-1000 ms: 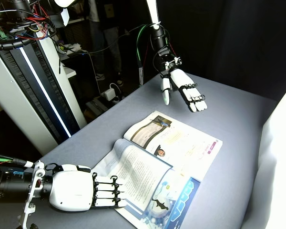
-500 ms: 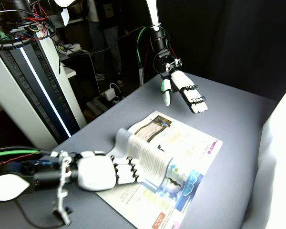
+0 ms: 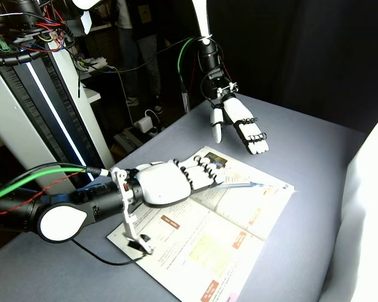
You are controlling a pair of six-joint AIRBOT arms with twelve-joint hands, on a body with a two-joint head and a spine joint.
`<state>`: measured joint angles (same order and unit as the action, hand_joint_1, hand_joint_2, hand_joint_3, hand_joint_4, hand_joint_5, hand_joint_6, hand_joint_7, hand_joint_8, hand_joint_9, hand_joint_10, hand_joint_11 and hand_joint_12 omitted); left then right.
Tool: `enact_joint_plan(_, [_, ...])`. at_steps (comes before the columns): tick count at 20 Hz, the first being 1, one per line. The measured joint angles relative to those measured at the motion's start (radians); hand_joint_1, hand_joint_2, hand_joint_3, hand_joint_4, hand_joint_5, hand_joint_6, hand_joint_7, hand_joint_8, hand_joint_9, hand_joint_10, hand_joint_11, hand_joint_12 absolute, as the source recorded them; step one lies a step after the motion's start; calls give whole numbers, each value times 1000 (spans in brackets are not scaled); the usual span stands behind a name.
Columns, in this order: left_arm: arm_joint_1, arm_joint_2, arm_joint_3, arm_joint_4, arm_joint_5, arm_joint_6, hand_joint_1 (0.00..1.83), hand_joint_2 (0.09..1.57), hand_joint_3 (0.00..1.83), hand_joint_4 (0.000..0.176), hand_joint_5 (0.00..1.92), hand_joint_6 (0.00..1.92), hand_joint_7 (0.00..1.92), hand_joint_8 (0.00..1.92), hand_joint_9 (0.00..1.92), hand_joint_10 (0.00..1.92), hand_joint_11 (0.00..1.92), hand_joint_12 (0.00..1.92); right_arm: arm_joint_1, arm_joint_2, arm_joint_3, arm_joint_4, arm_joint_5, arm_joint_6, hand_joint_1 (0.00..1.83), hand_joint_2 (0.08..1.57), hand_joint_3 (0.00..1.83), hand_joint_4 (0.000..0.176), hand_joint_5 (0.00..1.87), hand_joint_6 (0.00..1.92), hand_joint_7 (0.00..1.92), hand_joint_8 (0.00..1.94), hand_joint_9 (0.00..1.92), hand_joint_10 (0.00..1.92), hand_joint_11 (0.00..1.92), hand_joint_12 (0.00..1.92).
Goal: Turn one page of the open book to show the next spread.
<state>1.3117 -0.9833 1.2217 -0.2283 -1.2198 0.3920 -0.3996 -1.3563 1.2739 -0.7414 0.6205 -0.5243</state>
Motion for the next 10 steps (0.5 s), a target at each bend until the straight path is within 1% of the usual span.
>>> enact_joint_plan(1, [0,0,1,1,-2,0,105,1419,13,0,60,19,12,3,10,4,0,0,10,-14,-2,-16,25,0,21,1173,0,0,0,0,0,0,0,0,0,0])
enact_joint_plan(2, [0,0,1,0,-3,0,20,1343,0,0,208,8,182,42,287,13,222,408,22,-25,-10,-35,43,0,5,1172,0,0,0,0,0,0,0,0,0,0])
enact_joint_plan(3, [0,0,2,0,-4,0,20,1343,0,0,208,8,182,42,287,13,222,408,34,-27,-15,-42,74,0,5,1172,0,0,0,0,0,0,0,0,0,0])
enact_joint_plan(4, [0,0,4,0,-4,0,3,1328,0,6,240,2,234,16,353,3,191,688,42,-27,-16,-41,101,0,0,1170,0,0,0,0,0,0,0,0,0,0])
enact_joint_plan(5, [0,-1,4,-9,-9,0,0,1323,0,9,247,0,251,2,369,0,128,883,51,-23,-21,-31,130,0,0,1160,0,3,0,0,0,0,0,0,0,0])
enact_joint_plan(7, [0,-2,4,0,-9,-1,0,1323,0,10,247,0,251,2,369,0,122,899,66,23,-47,-30,184,2,0,1149,0,5,0,0,0,0,0,0,0,0])
enact_joint_plan(8, [-2,-4,3,0,-11,-4,0,1323,0,10,247,0,251,2,369,0,122,899,66,59,-60,-31,199,2,0,1149,0,5,0,0,0,0,0,0,0,0])
enact_joint_plan(10, [-2,-2,-5,-11,-16,-4,0,1323,0,10,247,0,251,2,369,0,121,900,66,124,-76,-7,197,-16,0,1148,0,5,0,0,0,0,0,0,0,0])
